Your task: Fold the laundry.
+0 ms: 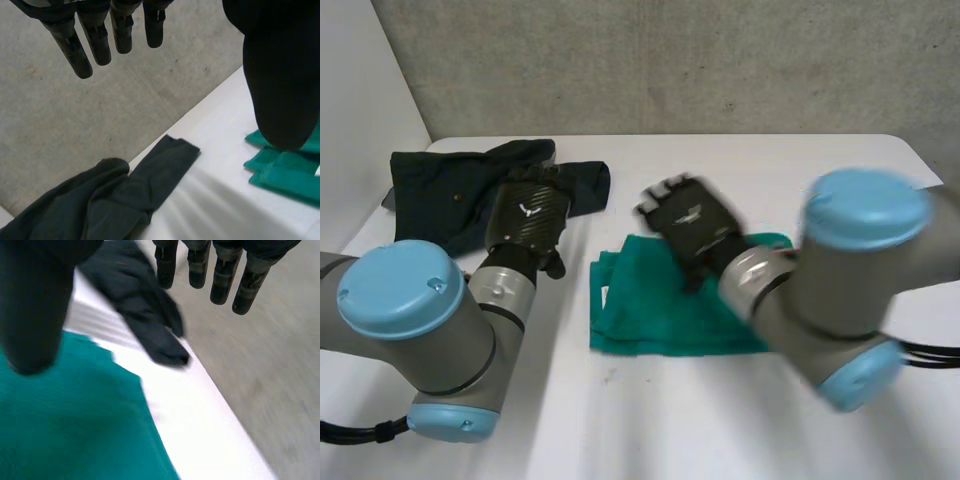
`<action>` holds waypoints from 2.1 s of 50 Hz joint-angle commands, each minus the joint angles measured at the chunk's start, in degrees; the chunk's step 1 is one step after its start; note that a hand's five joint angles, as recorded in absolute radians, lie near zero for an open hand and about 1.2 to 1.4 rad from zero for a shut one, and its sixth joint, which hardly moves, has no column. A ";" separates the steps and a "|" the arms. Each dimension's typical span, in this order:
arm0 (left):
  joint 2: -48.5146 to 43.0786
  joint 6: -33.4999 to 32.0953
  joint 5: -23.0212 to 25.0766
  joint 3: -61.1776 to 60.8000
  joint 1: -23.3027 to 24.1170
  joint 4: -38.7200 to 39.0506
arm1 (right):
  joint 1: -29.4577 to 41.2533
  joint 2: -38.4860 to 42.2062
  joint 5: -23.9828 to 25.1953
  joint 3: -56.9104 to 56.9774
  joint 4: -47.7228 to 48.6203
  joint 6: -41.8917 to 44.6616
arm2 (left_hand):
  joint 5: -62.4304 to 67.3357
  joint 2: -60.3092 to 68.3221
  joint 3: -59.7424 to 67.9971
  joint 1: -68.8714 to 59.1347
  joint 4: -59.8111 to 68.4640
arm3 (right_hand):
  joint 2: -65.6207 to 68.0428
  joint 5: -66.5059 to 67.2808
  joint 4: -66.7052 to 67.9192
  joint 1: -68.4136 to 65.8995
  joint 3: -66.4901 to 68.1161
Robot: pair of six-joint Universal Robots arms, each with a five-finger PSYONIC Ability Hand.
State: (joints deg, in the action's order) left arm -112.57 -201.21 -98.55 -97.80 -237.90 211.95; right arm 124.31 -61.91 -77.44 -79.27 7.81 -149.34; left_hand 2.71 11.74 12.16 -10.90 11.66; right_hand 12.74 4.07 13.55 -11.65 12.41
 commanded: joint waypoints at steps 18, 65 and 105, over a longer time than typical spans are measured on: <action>-0.90 0.03 -0.50 1.56 5.35 -0.05 | -22.89 0.83 -1.74 -18.57 0.80 3.18 | -2.71 -1.74 -2.16 0.90 -1.66 | 67.26 65.93 66.45 -68.35 67.59; -5.64 11.01 -0.41 13.77 8.16 -18.67 | -2.50 2.58 -4.13 2.62 -12.02 -24.24 | -2.16 -1.19 -1.61 0.35 -1.11 | -2.74 -4.07 -3.55 1.65 -2.41; 3.22 7.06 17.24 24.14 2.45 -35.02 | -8.29 -5.50 -11.42 -7.03 -4.82 -25.47 | -1.65 -0.69 -1.11 -0.16 -0.60 | -2.74 -4.07 -3.55 1.65 -2.41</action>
State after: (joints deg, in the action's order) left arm -116.32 -194.51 -89.41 -76.07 -232.65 182.51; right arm 119.48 -60.31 -84.00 -76.83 -2.35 -169.29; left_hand 2.70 11.75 12.16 -10.90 11.66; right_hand 12.80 4.03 13.67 -11.27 12.41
